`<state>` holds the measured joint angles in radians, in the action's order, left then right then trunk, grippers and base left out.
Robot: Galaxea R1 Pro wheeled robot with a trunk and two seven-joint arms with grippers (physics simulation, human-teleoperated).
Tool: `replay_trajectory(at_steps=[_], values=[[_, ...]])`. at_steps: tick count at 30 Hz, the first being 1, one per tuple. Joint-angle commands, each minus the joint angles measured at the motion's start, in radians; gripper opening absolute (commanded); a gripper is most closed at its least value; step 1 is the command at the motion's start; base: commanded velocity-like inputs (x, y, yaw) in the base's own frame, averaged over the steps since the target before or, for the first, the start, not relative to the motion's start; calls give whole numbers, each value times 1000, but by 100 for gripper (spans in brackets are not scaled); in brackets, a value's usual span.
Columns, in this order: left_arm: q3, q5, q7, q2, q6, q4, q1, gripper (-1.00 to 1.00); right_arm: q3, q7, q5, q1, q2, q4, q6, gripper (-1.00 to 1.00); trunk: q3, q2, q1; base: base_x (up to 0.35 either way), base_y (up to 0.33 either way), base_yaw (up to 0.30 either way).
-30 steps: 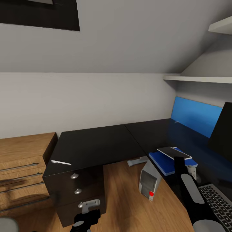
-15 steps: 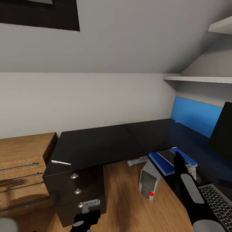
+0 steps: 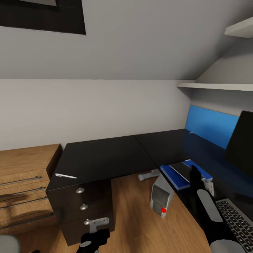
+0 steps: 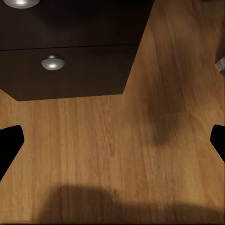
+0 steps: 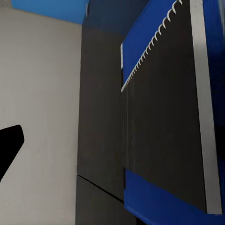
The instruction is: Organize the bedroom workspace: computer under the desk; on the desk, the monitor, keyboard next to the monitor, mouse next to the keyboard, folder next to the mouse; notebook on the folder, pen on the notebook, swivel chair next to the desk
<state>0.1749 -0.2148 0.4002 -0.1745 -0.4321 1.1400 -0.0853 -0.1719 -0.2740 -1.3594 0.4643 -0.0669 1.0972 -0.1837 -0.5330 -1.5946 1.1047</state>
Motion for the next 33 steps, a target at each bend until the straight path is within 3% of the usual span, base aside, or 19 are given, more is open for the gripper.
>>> replay_trajectory(at_steps=[1, 33], values=[[1, -10, 8, 0, -3, 1, -1, 100, 2, -2, -10, 1, -1, 1, -7, 100, -1, -1, 0, -54, -55, 0], [1, -9, 7, 0, -2, 1, -1, 100, 2, 3, -9, 1, 1, 4, -7, 100, -1, -1, 0, -21, -14, 0]])
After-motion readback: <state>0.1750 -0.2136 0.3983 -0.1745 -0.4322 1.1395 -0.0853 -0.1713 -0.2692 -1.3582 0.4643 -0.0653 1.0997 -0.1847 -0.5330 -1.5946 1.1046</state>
